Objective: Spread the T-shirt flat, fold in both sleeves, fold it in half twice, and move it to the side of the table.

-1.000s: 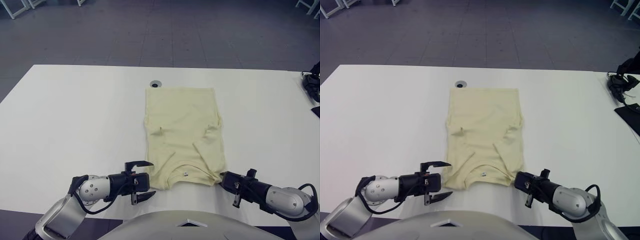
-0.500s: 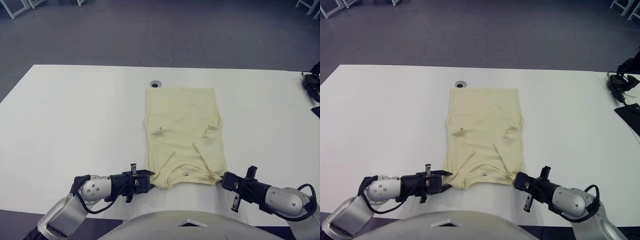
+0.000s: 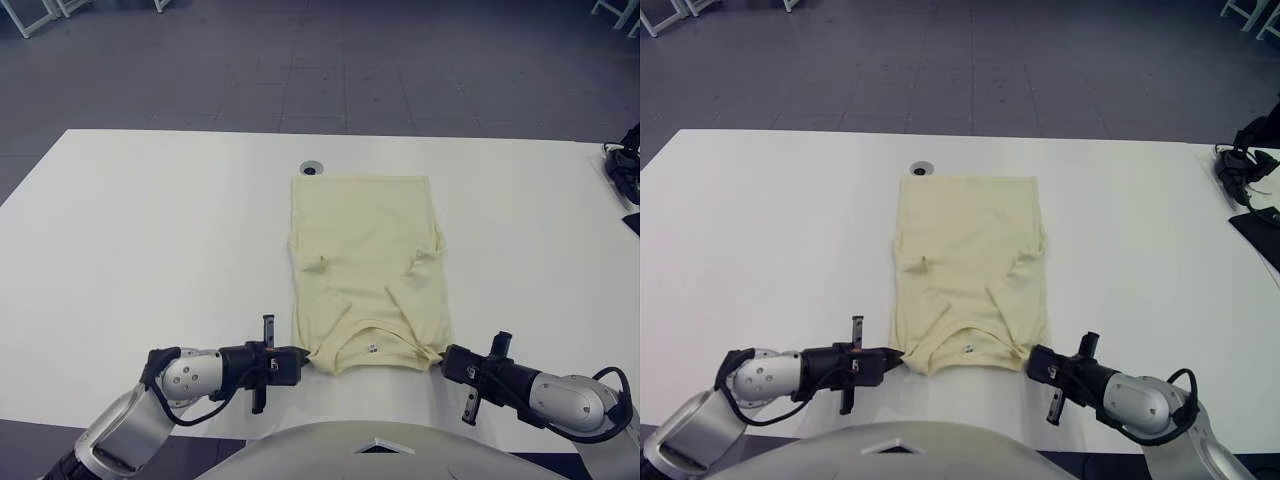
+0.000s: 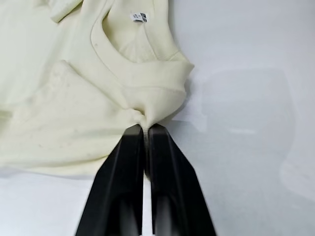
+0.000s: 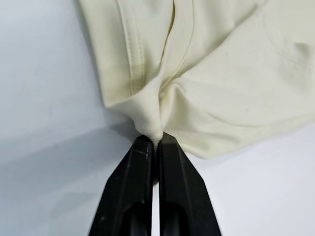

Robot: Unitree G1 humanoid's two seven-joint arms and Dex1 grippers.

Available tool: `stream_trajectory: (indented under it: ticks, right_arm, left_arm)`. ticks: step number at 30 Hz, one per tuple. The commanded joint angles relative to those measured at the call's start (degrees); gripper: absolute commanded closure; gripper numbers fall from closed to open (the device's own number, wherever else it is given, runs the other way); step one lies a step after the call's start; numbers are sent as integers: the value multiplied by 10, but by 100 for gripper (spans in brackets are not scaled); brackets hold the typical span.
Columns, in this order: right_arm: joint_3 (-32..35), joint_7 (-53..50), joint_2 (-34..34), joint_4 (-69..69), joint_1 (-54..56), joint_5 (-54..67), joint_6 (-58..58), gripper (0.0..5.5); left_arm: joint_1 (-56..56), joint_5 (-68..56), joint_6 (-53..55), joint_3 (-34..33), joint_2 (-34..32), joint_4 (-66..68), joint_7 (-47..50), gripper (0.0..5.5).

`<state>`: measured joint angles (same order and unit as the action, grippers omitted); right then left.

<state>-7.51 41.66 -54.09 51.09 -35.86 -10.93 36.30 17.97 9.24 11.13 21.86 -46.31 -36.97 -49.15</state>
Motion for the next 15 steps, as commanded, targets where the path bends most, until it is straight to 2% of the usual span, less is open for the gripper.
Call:
stream_trajectory:
  ticks: [1,5,7,11,15]
  right_arm:
    - [6,26,-18,7,-25,16,-22,550]
    - [55,72,-44,22,-47,48,-64,550]
    - [95,107,-57,22,-39,77,-96,550]
    - [216,228,-90,39,-86,139,-167,550]
    - [297,311,-121,20,-43,196,-178,550]
  left_arm:
    - [-18,-10,-2,-16,-12,-1,-13,549]
    - [-25,-46,-9,-48,-23,11,-34,549]
    - [-40,-105,-5,-84,-33,12,-65,549]
    - [-42,-264,-28,-175,-87,23,-189,549]
    - [16,-387,-28,-286,-123,-15,-266,549]
